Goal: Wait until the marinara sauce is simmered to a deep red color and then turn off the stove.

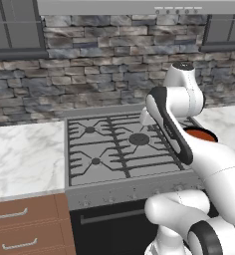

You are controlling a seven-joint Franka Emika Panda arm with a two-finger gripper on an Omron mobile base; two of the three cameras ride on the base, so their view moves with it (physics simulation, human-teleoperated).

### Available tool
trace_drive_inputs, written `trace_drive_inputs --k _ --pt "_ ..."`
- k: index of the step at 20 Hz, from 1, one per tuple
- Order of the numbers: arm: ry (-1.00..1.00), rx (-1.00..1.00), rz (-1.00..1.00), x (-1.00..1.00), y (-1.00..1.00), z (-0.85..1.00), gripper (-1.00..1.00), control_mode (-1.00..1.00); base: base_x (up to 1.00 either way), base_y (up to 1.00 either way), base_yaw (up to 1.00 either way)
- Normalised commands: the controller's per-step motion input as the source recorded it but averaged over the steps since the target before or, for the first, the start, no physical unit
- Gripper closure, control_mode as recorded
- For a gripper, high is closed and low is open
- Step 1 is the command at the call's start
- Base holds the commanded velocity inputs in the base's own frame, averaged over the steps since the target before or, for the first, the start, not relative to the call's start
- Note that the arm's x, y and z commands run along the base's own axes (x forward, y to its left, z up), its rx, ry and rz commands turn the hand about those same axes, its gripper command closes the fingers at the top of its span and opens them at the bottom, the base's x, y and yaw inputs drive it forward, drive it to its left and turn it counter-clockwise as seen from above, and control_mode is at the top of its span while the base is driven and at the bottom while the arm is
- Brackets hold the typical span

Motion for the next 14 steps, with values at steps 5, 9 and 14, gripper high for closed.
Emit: trace_drive_inputs --k 5,9,14 --pt "0.0 0.0 0.0 0.0 0.0 0.0 -1.0 -1.0 0.0 0.0 0.0" --pt "0.0 0.0 0.0 0.0 0.0 0.0 -1.0 -1.0 0.0 0.0 0.0" --pt "0.0 0.0 0.0 0.0 0.0 0.0 -1.0 -1.0 0.0 0.0 0.0"
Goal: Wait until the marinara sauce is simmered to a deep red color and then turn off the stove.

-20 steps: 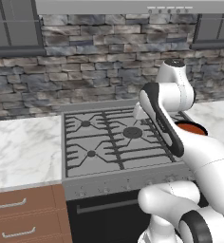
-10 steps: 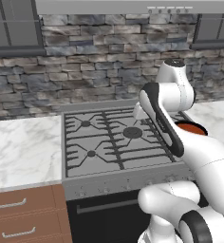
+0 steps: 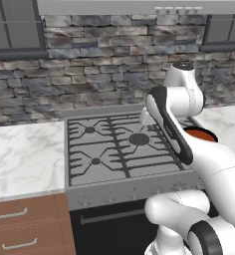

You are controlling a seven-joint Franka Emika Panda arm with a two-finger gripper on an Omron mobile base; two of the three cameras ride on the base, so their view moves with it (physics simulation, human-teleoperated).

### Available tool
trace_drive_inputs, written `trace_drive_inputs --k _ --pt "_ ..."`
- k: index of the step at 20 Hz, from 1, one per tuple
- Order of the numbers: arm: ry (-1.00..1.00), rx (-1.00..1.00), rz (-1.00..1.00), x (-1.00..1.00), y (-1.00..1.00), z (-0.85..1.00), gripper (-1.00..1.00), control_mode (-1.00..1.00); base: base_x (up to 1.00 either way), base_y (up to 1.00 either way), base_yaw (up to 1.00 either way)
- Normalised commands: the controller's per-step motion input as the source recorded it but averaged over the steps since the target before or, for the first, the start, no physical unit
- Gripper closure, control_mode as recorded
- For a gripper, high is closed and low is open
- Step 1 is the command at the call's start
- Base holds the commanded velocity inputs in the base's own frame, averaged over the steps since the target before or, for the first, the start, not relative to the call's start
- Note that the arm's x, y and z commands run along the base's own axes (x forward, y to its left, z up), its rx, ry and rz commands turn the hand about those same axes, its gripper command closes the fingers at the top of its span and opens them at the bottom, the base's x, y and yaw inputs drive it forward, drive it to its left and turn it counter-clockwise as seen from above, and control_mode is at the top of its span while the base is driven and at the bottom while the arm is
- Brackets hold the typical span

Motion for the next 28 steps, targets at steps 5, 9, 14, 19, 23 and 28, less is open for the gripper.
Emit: trace_drive_inputs --k 5,9,14,19,23,28 --pt "0.0 0.0 0.0 0.0 0.0 0.0 -1.0 -1.0 0.0 0.0 0.0" --pt "0.0 0.0 0.0 0.0 0.0 0.0 -1.0 -1.0 0.0 0.0 0.0" --pt "0.0 0.0 0.0 0.0 0.0 0.0 -1.0 -1.0 0.0 0.0 0.0" --pt "0.0 0.0 0.0 0.0 0.0 0.0 -1.0 -1.0 0.0 0.0 0.0" --pt "0.0 0.0 0.0 0.0 0.0 0.0 -1.0 -1.0 0.0 0.0 0.0" --pt "0.0 0.0 0.0 0.0 0.0 0.0 -1.0 -1.0 0.0 0.0 0.0"
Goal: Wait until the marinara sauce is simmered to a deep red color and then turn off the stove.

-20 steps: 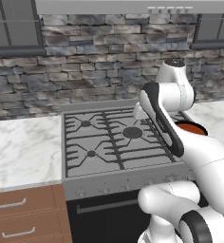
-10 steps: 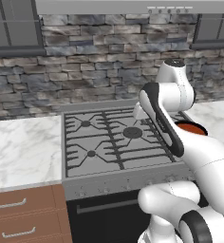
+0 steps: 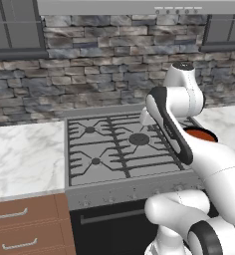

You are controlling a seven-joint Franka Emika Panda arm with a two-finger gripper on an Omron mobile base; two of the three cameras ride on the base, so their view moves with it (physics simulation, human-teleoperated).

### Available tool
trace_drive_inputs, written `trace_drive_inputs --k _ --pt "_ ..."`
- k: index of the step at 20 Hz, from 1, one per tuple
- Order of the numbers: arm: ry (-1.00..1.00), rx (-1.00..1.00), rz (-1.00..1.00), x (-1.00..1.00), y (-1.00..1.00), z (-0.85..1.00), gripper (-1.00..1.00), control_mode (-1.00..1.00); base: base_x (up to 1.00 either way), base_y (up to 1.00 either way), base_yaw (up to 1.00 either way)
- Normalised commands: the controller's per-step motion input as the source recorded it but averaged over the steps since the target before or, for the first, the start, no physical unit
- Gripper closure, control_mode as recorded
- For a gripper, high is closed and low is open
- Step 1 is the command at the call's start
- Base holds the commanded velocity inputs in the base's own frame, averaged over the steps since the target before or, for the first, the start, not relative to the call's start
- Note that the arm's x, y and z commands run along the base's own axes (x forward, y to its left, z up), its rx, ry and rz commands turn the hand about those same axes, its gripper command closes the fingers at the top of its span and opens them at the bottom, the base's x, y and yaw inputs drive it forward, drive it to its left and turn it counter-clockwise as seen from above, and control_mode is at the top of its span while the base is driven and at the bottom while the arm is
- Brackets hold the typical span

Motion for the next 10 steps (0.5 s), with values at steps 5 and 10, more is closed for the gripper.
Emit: trace_drive_inputs --k 5,10 --pt "0.0 0.0 0.0 0.0 0.0 0.0 -1.0 -1.0 0.0 0.0 0.0" --pt "0.0 0.0 0.0 0.0 0.0 0.0 -1.0 -1.0 0.0 0.0 0.0"
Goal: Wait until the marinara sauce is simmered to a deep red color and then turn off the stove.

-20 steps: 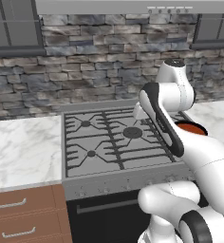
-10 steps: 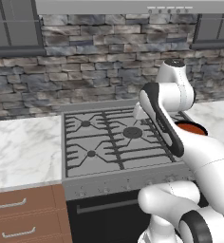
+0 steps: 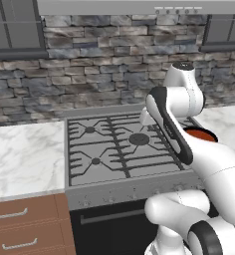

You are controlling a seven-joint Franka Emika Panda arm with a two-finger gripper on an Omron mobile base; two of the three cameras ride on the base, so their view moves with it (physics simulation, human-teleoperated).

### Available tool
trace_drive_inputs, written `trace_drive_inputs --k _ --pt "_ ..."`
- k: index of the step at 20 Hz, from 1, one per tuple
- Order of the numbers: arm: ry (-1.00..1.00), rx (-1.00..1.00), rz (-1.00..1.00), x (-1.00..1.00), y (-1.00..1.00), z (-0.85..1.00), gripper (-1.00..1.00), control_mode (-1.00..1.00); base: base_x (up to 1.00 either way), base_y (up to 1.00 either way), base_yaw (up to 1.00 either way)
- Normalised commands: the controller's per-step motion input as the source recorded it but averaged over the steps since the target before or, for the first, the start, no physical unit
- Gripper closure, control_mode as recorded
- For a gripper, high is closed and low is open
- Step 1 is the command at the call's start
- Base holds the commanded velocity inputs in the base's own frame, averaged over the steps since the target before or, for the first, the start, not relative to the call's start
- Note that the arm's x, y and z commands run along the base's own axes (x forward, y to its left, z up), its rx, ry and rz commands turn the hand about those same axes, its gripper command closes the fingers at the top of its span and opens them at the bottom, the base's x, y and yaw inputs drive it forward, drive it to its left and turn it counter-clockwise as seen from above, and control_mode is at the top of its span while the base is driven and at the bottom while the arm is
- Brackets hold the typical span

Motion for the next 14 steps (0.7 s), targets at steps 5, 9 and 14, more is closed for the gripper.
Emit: trace_drive_inputs --k 5,9,14 --pt "0.0 0.0 0.0 0.0 0.0 0.0 -1.0 -1.0 0.0 0.0 0.0" --pt "0.0 0.0 0.0 0.0 0.0 0.0 -1.0 -1.0 0.0 0.0 0.0" --pt "0.0 0.0 0.0 0.0 0.0 0.0 -1.0 -1.0 0.0 0.0 0.0"
